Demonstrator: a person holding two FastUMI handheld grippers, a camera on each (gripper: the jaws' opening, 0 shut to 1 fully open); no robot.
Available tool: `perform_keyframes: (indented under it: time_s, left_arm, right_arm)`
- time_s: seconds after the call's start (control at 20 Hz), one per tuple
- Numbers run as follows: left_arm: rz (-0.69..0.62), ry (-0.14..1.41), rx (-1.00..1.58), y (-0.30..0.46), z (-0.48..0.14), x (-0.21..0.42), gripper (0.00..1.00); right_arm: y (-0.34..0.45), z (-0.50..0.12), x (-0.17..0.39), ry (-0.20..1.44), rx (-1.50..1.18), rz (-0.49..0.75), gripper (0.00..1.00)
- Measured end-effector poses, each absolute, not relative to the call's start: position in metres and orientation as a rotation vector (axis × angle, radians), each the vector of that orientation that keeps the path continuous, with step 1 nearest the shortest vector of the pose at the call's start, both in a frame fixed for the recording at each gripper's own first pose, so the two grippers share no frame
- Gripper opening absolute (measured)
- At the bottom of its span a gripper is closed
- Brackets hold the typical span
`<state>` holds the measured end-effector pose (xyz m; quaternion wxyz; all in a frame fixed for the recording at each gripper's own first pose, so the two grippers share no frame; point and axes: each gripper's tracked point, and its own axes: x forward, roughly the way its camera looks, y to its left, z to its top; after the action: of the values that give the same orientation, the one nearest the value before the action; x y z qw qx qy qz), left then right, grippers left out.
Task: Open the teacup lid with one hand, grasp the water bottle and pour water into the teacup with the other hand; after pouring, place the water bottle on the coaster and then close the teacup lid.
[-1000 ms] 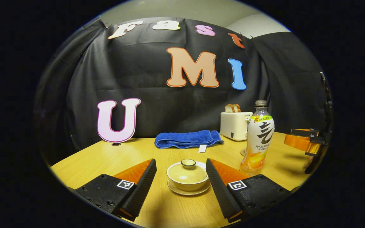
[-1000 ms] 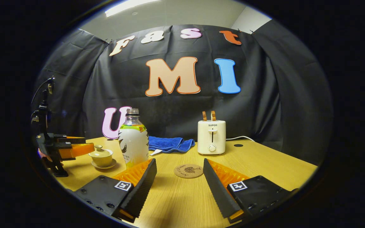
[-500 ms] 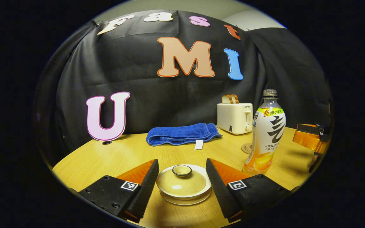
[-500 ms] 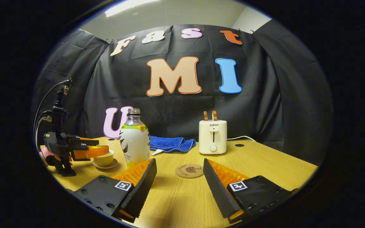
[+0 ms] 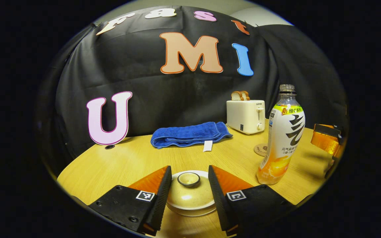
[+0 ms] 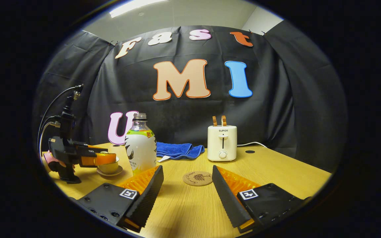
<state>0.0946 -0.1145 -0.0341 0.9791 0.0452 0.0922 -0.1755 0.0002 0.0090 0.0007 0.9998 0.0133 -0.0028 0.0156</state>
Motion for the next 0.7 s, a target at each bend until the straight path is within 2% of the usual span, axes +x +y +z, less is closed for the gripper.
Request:
perform_keyframes:
  time_s: [0.1,0.15,0.25,0.4,0.45,0.6,0.65,0.7]
  left_arm:
    - [-0.348,0.176,0.089,-0.113,-0.032,0.096,0.59]
    - [-0.347,0.172,0.089,-0.113,-0.031,0.094,0.52]
    - [-0.348,0.171,0.09,-0.113,-0.031,0.095,0.45]
    - [-0.348,0.162,0.088,-0.112,-0.03,0.097,0.39]
    - [-0.35,0.162,0.087,-0.113,-0.03,0.096,0.33]
    - [-0.336,0.155,0.081,-0.11,-0.028,0.096,0.29]
    - [-0.328,0.138,0.068,-0.107,-0.025,0.096,0.28]
    - [-0.318,0.114,0.051,-0.103,-0.02,0.096,0.28]
  right_arm:
    - [0.009,0.001,0.001,-0.006,0.027,0.031,0.92]
    - [0.009,0.0,0.0,-0.006,0.027,0.031,0.92]
    - [0.009,0.0,0.001,-0.006,0.027,0.031,0.91]
    - [0.009,0.0,0.001,-0.006,0.027,0.031,0.92]
    - [0.009,0.0,0.001,-0.006,0.027,0.031,0.92]
    - [0.009,0.0,0.001,-0.006,0.027,0.031,0.92]
    - [0.009,0.0,0.001,-0.006,0.027,0.031,0.95]
    - [0.009,0.0,0.001,-0.006,0.028,0.03,0.92]
